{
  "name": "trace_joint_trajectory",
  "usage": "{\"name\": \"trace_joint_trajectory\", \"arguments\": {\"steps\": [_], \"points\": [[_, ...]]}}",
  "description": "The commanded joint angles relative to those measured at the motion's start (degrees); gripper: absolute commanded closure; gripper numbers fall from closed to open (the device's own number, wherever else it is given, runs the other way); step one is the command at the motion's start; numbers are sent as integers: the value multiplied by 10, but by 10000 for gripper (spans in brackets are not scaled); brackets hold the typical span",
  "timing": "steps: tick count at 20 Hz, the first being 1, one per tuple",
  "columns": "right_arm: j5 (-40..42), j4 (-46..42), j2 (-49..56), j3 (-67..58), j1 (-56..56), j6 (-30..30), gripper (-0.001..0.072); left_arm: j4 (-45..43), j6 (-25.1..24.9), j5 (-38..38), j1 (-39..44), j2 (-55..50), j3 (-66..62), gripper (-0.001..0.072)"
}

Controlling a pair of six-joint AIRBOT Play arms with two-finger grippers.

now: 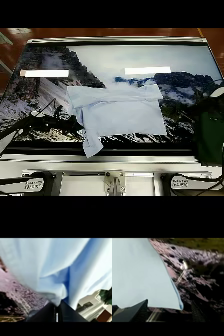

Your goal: Fold the shirts.

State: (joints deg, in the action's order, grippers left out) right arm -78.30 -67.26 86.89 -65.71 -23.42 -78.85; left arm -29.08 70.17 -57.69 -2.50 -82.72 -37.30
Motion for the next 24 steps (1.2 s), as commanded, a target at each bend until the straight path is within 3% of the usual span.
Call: {"name": "trace_joint_trajectory", "arguments": {"steps": [1, 12, 13, 14, 16, 20, 24], "points": [[-12, 35, 15, 45, -35, 8, 55, 0, -24, -17, -23, 43, -2, 675], [6, 46, 101, 56, 43, -2, 59, -5, -38, -45, -57, 129, -2, 675], [5, 47, 104, 56, 60, -2, 103, -5, -38, -45, -58, 134, -2, 675], [6, 46, 104, 56, 76, -2, 226, -6, -38, -47, -58, 137, -6, 675], [9, 47, 102, 53, 100, -1, 614, -22, -38, -66, -63, 141, -34, 676], [9, 108, 21, -3, 108, 75, 641, -118, -28, -144, -80, 165, -187, 677], [33, 152, -151, -193, 108, 139, 640, -160, -24, -169, -83, 221, -468, 677]]}}
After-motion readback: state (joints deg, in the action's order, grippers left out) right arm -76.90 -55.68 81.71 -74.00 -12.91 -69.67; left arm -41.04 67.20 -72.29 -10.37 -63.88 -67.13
